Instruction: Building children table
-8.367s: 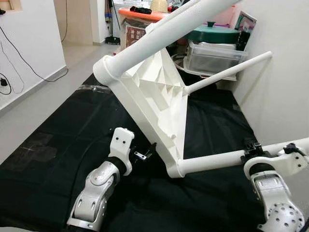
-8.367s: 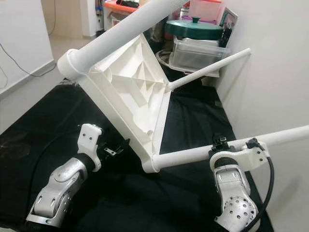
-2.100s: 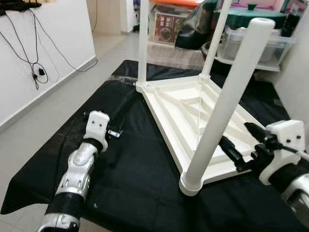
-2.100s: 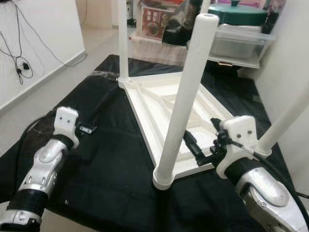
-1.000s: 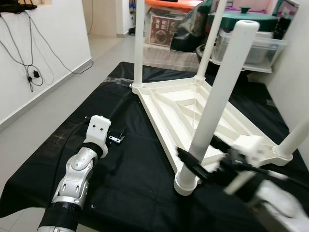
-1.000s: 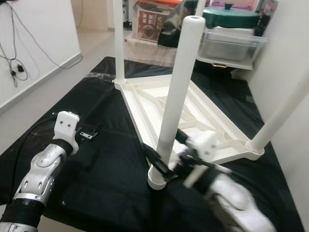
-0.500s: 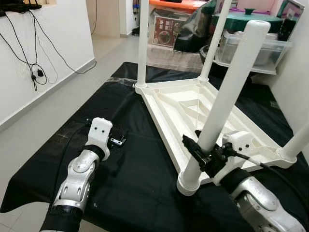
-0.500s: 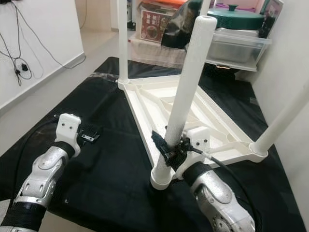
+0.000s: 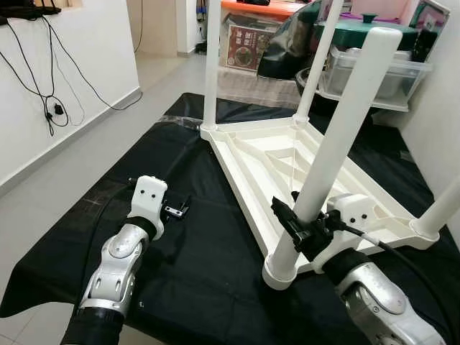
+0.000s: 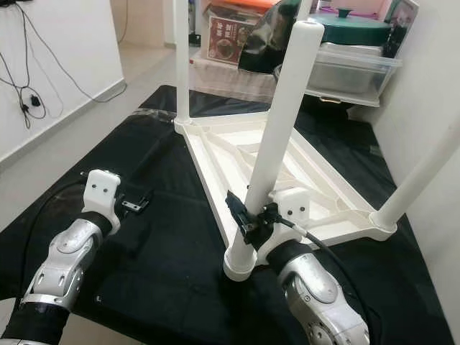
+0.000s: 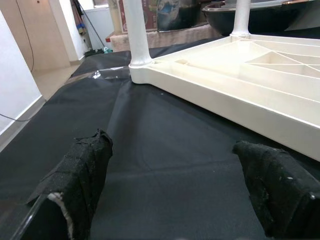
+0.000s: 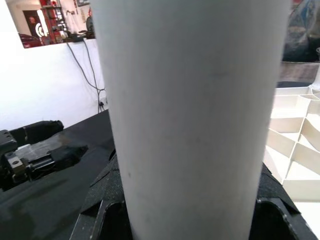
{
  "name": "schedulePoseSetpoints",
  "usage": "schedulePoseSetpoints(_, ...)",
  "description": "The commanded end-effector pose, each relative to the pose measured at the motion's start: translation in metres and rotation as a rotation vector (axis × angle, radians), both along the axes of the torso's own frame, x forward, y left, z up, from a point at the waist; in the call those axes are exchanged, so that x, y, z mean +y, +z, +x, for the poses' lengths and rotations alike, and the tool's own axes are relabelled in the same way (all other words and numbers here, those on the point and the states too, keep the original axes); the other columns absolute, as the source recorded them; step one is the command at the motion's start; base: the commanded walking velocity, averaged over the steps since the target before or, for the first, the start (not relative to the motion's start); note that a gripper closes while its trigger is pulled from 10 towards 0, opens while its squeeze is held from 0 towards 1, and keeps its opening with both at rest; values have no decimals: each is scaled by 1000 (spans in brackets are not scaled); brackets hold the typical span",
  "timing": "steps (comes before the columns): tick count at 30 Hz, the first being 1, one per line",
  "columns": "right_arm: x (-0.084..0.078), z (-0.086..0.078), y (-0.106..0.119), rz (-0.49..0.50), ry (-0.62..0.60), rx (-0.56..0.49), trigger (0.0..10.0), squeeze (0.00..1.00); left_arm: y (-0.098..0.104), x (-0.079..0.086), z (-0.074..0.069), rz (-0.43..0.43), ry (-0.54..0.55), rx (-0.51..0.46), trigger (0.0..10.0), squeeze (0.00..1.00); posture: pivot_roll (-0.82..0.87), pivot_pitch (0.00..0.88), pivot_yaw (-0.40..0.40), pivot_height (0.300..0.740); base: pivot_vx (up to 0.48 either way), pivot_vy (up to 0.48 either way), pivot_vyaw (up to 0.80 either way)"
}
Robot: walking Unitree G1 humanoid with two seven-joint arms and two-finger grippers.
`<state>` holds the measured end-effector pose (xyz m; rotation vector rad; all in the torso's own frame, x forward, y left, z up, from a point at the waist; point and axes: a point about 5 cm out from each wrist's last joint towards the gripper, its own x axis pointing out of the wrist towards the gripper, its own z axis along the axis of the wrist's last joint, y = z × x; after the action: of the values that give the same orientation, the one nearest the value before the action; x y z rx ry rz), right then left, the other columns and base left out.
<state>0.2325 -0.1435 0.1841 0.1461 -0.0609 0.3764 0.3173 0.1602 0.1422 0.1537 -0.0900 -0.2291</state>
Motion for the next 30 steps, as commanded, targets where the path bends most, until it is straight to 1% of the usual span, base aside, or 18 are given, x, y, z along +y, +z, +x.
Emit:
schedulePoseSetpoints(1, 0, 1, -4, 18, -25, 32, 0, 0, -2, -3, -2, -14, -5, 13, 10000, 0, 119, 0, -92, 740, 0, 0, 0)
schedulePoseSetpoints(4, -2, 4, -5, 19, -61, 46, 0, 0, -3, -5, -2, -30, -9, 20, 10000, 0, 119, 0, -92, 740, 0, 182, 0)
schedulePoseSetpoints(11, -3, 4, -5, 30, -79, 42, 0, 0, -3, -9, -3, -39, -25, 28, 10000, 0, 119, 0, -92, 740, 0, 480, 0)
schedulePoseSetpoints(15, -4, 4, -5, 32, -109, 53, 0, 0, -3, -10, -3, -41, -33, 31, 10000, 0, 112, 0, -93, 740, 0, 480, 0)
schedulePoseSetpoints(24, -2, 5, -4, 34, -107, 52, 0, 0, -2, -13, -3, -44, -40, 28, 10000, 0, 112, 0, -91, 740, 0, 480, 0)
schedulePoseSetpoints(30, 2, 8, -4, 34, -103, 57, 0, 0, -2, -13, -2, -43, -37, 24, 10000, 0, 118, 0, -96, 740, 0, 480, 0)
